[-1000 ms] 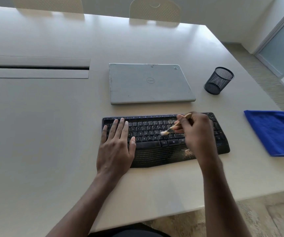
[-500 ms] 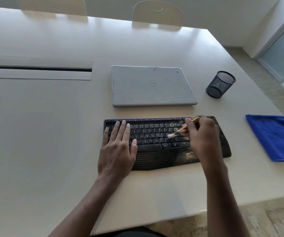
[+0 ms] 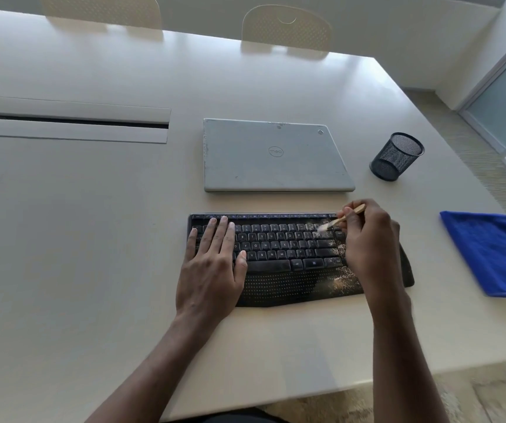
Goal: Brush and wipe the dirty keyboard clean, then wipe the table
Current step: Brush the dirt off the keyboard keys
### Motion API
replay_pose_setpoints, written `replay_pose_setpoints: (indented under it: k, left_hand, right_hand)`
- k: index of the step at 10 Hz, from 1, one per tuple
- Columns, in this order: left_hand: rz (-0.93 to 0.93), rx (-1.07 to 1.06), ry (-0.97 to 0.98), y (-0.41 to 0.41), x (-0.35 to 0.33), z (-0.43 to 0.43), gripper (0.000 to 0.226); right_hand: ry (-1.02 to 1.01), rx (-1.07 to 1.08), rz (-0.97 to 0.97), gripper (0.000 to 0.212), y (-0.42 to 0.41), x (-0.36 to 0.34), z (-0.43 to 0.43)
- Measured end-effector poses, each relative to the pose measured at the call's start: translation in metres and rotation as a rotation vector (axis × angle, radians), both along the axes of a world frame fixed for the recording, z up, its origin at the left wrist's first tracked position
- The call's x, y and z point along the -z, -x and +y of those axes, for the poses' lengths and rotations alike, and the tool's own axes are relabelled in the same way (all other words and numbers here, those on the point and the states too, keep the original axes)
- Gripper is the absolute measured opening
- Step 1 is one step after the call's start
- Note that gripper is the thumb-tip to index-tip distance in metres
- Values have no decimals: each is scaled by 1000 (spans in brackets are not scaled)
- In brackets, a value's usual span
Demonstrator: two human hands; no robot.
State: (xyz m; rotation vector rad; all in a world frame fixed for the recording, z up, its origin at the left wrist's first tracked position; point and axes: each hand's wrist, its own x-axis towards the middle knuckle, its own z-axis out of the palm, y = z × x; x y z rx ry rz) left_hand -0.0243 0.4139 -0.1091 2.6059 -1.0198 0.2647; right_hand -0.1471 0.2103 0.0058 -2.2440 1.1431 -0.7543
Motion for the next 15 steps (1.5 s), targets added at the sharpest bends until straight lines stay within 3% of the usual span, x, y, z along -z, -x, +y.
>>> replay_pose_setpoints:
  k: [2,3,5,7,9,11,15]
  left_hand:
    - [-4,1,5,0,0,0,65]
    - [-4,3,6,0,0,0,65]
    - [0,0,-2,1,0,0,65]
    - [-2,2,-3,-1,1,0,65]
    - [0,3,-1,0,0,0,65]
    - [6,3,2,0,-1,0,65]
    - [-1,-1,-3,0,1,0,65]
  right_hand:
    - [-140,-110,-123,16,-22,0,-15]
    - [-161,-135,-72,15,-28,2,-18]
    - [-15,52,30,17,-23,-1,-29]
    - [-215,-128,-41,16,-32,-4,-15]
    - [20,30,41,17,-23,-1,-18]
    - [25,-129,16,15,-23,1,0]
    - [46,-170,8,15,-19,-5,7]
